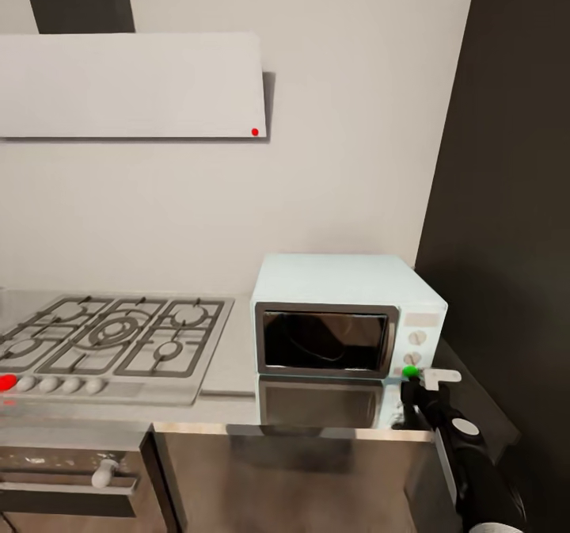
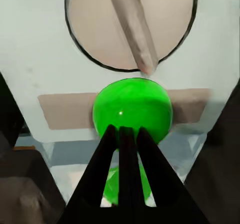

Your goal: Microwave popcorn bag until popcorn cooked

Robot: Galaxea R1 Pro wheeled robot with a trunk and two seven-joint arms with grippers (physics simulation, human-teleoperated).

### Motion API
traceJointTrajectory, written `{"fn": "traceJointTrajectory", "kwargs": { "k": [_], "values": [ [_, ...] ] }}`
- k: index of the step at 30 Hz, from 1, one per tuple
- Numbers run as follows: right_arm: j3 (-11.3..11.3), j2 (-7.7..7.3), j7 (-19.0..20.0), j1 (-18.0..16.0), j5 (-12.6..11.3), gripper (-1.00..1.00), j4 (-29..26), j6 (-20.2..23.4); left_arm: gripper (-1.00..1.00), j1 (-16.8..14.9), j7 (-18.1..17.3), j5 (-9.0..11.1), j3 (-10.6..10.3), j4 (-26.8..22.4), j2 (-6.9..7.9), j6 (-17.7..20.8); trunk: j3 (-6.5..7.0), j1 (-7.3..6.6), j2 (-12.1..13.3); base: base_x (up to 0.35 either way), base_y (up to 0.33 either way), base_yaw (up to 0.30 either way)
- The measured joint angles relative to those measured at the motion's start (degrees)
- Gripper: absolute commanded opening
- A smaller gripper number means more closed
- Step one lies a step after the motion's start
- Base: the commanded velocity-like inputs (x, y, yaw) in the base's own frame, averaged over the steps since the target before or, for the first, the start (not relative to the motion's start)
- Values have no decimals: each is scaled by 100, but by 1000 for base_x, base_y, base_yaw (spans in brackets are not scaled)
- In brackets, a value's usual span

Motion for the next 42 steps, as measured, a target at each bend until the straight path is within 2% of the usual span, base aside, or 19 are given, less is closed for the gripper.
{"fn": "traceJointTrajectory", "kwargs": {
  "k": [10, 13, 17, 24, 27, 28, 29, 30, 35, 39, 40, 42],
  "values": [
    [37, -2, 32, -5, 31, -100, -132, 83, 100, 0, 2, 1, -8, 0, -18, -8, 0, 1, 0, -326, 0, 0],
    [46, 11, 56, -1, 32, -100, -345, 99, 100, 0, 2, 1, -8, 0, -18, -7, 0, 1, 0, -330, 0, 0],
    [48, 35, 69, 0, 29, -100, -536, 510, 100, 0, 0, 0, -8, 0, -18, -7, 0, 1, 0, -330, 0, 0],
    [53, 28, 64, 0, 38, -100, -584, 880, 100, 0, 0, 0, -8, 0, -18, -8, 0, 1, 0, -330, 0, 0],
    [14, -24, -22, 3, 52, -100, 1038, 890, 100, 0, 0, -7, -8, -2, -22, -8, -1, 1, 1, -330, 0, 0],
    [5, -230, -105, -3, 56, -100, 1891, 820, 100, 1, 0, -4, -6, -2, -19, -8, 0, 1, 0, -320, 0, 0],
    [18, -373, -125, 8, 64, -100, 2686, 721, 100, 0, 0, -2, -3, -2, -16, -8, -2, 1, 1, -286, 0, 0],
    [26, -507, -132, 3, 63, -100, 3246, 540, 100, 0, 0, 0, -1, -1, -8, -6, -2, 1, 0, -239, 0, 0],
    [66, -902, -264, -2, 67, -100, 5269, -526, 100, 0, 0, 9, 1, -1, 7, 1, -1, -2, -1, -59, 0, 0],
    [82, -990, -417, -34, 86, -100, 5878, -834, 100, 0, -1, 9, 1, 0, 28, 1, -1, -3, -1, -3, 0, 0],
    [91, -986, -439, 59, 142, -100, 5932, -946, 100, 0, 0, 9, 1, 0, 46, 2, -1, -3, -1, 0, 0, 0],
    [96, -955, -456, 452, 248, -100, 5952, -1014, 100, 0, 0, 10, 2, -1, 93, 7, -2, -3, -1, 0, 0, 0]
  ]
}}
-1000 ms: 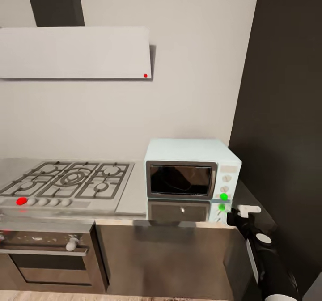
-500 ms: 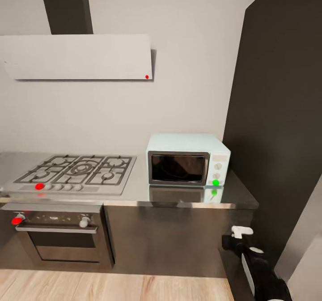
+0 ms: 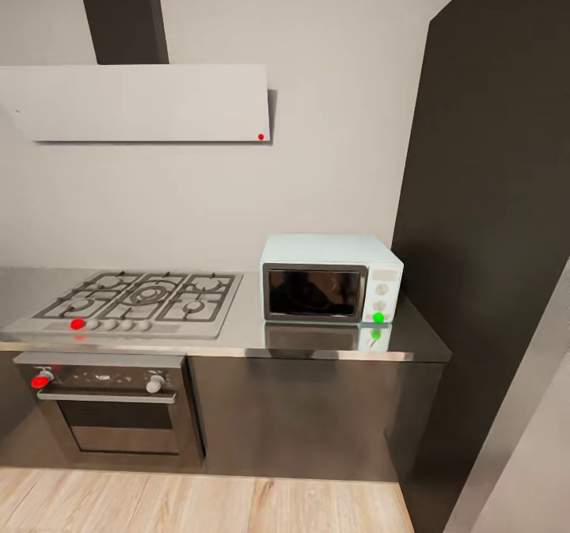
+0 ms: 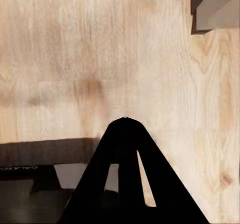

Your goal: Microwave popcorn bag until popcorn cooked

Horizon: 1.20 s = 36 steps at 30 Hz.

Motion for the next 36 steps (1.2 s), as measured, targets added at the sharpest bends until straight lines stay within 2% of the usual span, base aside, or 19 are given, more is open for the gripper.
{"fn": "traceJointTrajectory", "kwargs": {
  "k": [2, 3, 6, 9, 12, 14, 15, 17, 19, 24, 25, 26, 28, 31, 34, 36],
  "values": [
    [-1, 43, -60, 796, 140, -100, 14, -92, 100, 0, -6, -11, -3, 1, 254, 24, 0, 0, 0, 0, 0, 0],
    [-6, 47, -162, 770, 217, -100, 16, -96, 100, 0, -10, -17, -6, -3, 351, 42, 1, 0, 0, 0, 0, 0],
    [-6, 54, -254, 850, 309, -100, 21, -117, 100, 0, -39, -25, -9, -7, 494, 66, 1, 0, 0, 0, 0, 0],
    [-10, 65, -273, 994, 334, -100, 22, -227, 100, 0, -179, -18, -13, -7, 567, 69, 1, 0, 0, 0, 0, 0],
    [-29, 64, -279, 1080, 306, -100, 27, -584, 100, 0, -236, -9, -10, -7, 603, 68, 1, 0, 0, 0, 0, 0],
    [-30, 81, -280, 1224, 315, -100, 30, -717, 100, 0, -248, -2, -2, -7, 732, 63, 1, 0, 0, 0, 0, 0],
    [-23, 154, -280, 1344, 353, -100, 25, -801, 100, -1, -270, 23, 18, -13, 867, 60, 1, 0, 0, 0, 0, 0],
    [-20, 233, -281, 1409, 371, -100, 23, -870, 100, -1, -289, 144, 51, -20, 960, 55, 1, 0, 0, 0, 0, 0],
    [-17, 261, -284, 1430, 393, -100, 22, -893, 100, -1, -295, 244, 56, -29, 978, 34, 1, 0, 0, 0, 0, 0],
    [-22, 282, -293, 1439, 480, -100, 22, -902, 100, -1, -337, 208, 30, -43, 882, 18, 1, 0, 0, 0, 0, 0],
    [-195, 624, -1188, 1439, 1708, -100, 13, -910, 100, -2, -232, 130, 548, -54, 880, -12, 2, 0, 0, 0, 0, 0],
    [-182, 680, -1228, 1440, 1810, -100, 14, -905, 100, -2, -228, 126, 562, -54, 880, -13, 1, 0, 0, 0, 0, 0],
    [-182, 649, -1228, 1438, 1819, -100, 11, -894, 100, -2, -229, 126, 562, -55, 880, -13, 1, 0, 0, 0, 0, 0],
    [-191, 715, -1229, 1439, 1807, -100, 10, -893, 100, -2, -228, 125, 562, -55, 880, -13, 1, 0, 0, 0, 0, 0],
    [-169, 669, -1227, 1439, 1805, -100, 7, -893, 100, -2, -229, 126, 562, -55, 880, -13, 1, 0, 0, 0, 0, 0],
    [-185, 689, -1225, 1438, 1809, -100, 8, -893, 100, -2, -227, 126, 563, -55, 880, -13, 1, 0, 0, 0, 0, 0]
  ]
}}
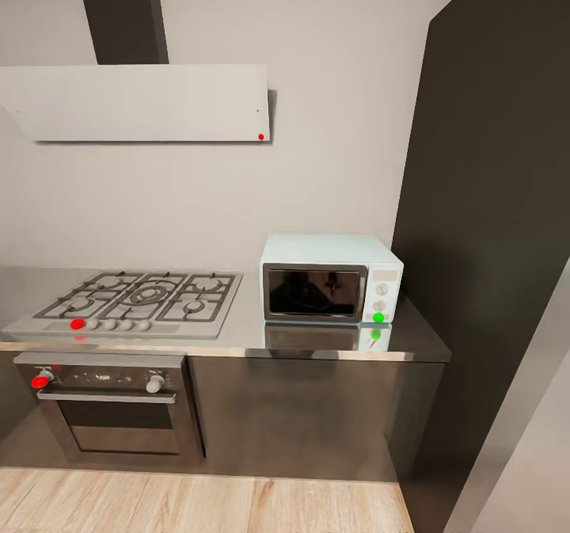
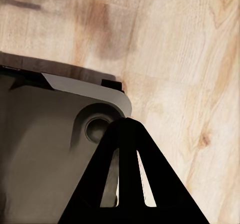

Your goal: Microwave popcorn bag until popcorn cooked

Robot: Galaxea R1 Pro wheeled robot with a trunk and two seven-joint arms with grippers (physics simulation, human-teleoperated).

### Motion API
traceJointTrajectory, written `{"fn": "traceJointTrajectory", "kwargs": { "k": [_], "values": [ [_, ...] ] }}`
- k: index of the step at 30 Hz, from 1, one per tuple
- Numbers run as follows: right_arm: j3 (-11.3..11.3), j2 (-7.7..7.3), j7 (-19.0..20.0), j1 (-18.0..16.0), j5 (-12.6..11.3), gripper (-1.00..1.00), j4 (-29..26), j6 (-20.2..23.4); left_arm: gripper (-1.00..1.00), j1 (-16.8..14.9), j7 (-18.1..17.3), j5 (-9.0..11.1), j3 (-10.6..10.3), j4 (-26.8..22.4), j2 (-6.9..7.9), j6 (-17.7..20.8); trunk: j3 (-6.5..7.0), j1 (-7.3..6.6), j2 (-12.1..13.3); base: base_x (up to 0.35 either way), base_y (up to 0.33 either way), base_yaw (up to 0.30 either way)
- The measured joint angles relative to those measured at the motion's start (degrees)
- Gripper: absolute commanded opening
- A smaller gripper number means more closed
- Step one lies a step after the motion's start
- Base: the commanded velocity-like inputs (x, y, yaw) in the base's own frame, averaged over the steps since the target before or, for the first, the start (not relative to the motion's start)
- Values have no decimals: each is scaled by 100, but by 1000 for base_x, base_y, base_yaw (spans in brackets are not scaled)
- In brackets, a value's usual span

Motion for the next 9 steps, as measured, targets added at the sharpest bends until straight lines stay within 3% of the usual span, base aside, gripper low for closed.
{"fn": "traceJointTrajectory", "kwargs": {
  "k": [9],
  "values": [
    [-7, 1, 71, 1, -18, -100, -2, 25, 100, 0, -3, 0, -1, 0, 0, 0, 0, 0, 0, 0, 0, 0]
  ]
}}
